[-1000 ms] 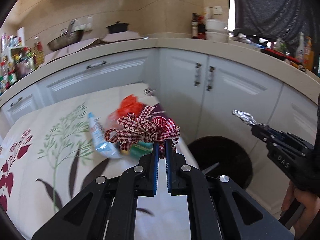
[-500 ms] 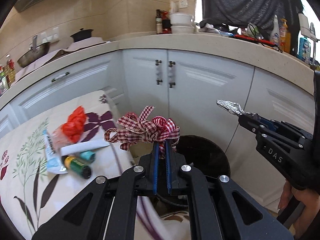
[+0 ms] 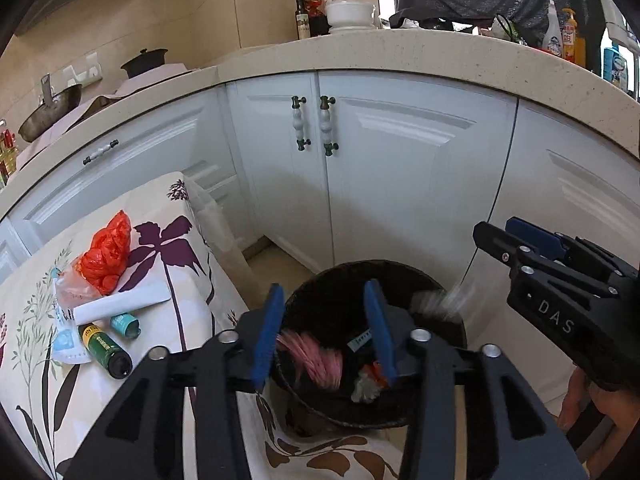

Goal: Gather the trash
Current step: 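Carry foil and ribbon over the wastebasket and open both tools, then return both open tools to the table near the green can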

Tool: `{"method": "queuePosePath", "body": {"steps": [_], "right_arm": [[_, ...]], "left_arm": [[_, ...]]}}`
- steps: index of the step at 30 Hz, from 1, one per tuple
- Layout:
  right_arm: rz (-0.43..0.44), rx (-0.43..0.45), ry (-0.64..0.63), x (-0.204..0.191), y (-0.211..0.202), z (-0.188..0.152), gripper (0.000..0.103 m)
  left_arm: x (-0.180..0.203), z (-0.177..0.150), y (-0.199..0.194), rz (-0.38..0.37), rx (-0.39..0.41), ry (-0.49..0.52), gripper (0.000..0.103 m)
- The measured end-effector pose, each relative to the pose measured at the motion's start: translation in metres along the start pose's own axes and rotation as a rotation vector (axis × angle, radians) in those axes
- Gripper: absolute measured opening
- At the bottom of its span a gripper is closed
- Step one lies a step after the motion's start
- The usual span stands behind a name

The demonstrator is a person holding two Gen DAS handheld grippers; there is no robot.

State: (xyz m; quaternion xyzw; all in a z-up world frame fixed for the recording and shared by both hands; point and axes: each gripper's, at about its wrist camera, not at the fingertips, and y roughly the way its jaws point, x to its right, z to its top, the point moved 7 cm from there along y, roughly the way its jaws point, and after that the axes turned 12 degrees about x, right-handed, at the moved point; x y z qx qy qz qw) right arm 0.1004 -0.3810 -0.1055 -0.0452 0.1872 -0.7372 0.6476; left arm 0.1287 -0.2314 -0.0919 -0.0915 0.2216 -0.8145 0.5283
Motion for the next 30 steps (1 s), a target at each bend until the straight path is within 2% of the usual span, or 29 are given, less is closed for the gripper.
{"method": "queuePosePath", "body": {"steps": [2, 7, 13, 30], "right_arm": [[0.004, -0.003, 0.000, -0.002, 0.000, -0.001, 0.041], [0.038, -0.003, -0.007, -0.017, -0.003, -0.001, 0.041], [0.108, -0.001, -0.020, -0.049, -0.005, 0.005, 0.041], [0.326, -0.043, -0.135, -0.172, -0.008, 0.004, 0.041]], "left_arm": [[-0.002, 0.000, -0.003, 0.004, 0.004, -0.002, 0.051], [-0.013, 0.003, -0.011, 0.013, 0.007, -0.027, 0.057], [-0.044, 0.004, -0.033, 0.057, 0.025, -0.057, 0.059], [-0.183, -0.029, -0.085, 0.318, 0.003, -0.219, 0.061]]}}
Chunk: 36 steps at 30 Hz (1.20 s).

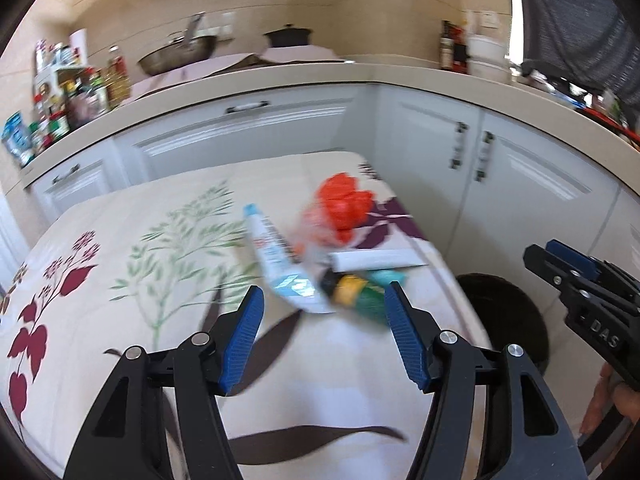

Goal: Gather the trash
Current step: 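Return both open tools to the table near the green can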

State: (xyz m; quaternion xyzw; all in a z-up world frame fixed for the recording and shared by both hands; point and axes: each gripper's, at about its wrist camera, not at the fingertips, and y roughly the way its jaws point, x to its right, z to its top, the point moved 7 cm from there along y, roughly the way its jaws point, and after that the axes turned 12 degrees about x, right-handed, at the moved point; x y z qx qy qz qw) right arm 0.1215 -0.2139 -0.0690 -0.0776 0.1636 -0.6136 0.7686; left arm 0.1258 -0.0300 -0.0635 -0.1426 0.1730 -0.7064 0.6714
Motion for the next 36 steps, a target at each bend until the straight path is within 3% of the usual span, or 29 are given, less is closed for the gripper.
{"method": "queuePosePath", "body": {"steps": [18, 36], "right_arm": [[0.160, -0.121, -0.112, -0.092, 0.031, -0.018, 0.041], [0.191, -0.250, -0.164, -0.113, 0.058, -0.034, 0.041]], "left_arm": [[-0.067, -0.015, 0.005, 0.078, -0.031, -0.099, 0.061], [-0.110, -0.021, 0.004, 0.132, -0.039, -0.155, 0.062]]}}
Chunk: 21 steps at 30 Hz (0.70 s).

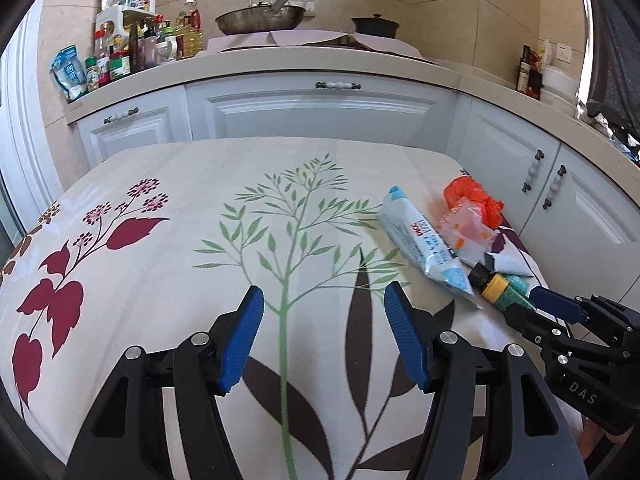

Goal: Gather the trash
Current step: 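Return both open tools to the table near the green can, then close the right tool on the green can and lift it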

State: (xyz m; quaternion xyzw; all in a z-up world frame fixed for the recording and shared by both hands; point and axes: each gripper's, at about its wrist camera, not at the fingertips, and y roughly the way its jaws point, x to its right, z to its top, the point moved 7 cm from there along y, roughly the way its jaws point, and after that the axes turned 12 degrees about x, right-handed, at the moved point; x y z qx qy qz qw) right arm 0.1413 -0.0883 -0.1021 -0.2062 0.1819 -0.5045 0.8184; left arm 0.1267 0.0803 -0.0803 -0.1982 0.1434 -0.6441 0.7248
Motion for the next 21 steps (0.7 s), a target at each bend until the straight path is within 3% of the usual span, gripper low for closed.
{"method": "queuePosePath", "body": {"steps": [4, 6, 8, 21], "right_arm": [[-0.001, -0.019, -0.009, -0.001, 0.004, -0.001, 0.038], [0.004, -0.035, -0.012, -0.002, 0.006, -0.003, 0.027], [0.005, -0.050, -0.019, -0.004, 0.009, -0.005, 0.024], [0.001, -0.031, -0.019, -0.004, 0.006, 0.001, 0.023]], "left_arm": [[-0.005, -0.002, 0.001, 0.005, -0.008, -0.005, 0.062], [-0.006, -0.004, 0.001, 0.006, -0.012, -0.008, 0.062], [-0.007, -0.005, 0.002, 0.006, -0.015, -0.009, 0.062], [0.006, -0.008, 0.001, -0.029, -0.025, -0.002, 0.062]]}}
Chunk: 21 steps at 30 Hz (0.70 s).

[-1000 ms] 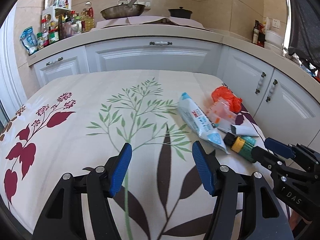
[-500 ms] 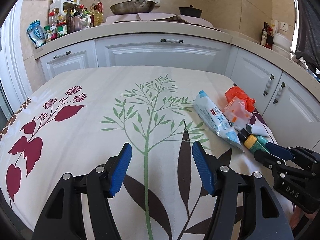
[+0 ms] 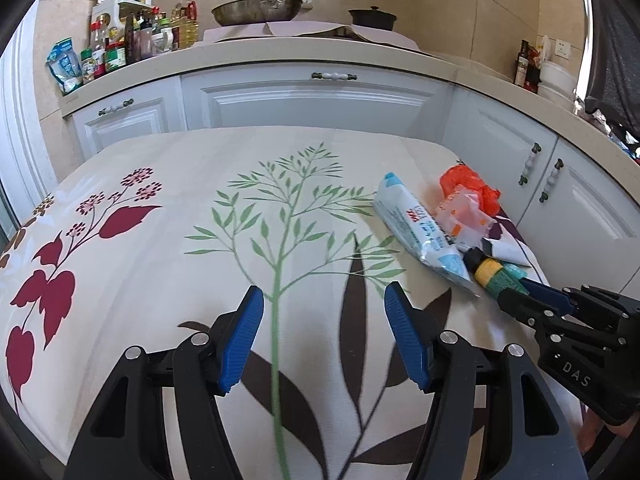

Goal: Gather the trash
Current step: 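Close the right tool on the green can and lift it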

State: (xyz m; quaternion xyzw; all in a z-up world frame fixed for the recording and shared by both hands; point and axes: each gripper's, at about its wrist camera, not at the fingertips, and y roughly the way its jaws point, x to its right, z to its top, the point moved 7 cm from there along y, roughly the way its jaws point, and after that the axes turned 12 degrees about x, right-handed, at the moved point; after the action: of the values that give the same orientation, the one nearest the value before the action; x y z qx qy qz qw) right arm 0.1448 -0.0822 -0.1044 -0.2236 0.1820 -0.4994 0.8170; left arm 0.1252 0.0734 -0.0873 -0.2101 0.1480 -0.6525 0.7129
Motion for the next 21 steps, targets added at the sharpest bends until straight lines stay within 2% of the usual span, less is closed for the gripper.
{"method": "queuePosePath", "body": {"steps": [6, 15, 21], "right_arm": [[0.014, 0.023, 0.016, 0.003, -0.010, 0.003, 0.023], [0.032, 0.037, 0.062, 0.017, -0.028, -0.005, 0.023], [0.037, 0.043, 0.096, 0.029, -0.036, -0.014, 0.023]], "left_arm": [[0.019, 0.003, 0.000, -0.036, 0.006, 0.014, 0.066], [0.054, 0.004, 0.010, -0.100, -0.020, 0.029, 0.066], [0.075, 0.003, 0.018, -0.114, -0.030, 0.051, 0.066]]}}
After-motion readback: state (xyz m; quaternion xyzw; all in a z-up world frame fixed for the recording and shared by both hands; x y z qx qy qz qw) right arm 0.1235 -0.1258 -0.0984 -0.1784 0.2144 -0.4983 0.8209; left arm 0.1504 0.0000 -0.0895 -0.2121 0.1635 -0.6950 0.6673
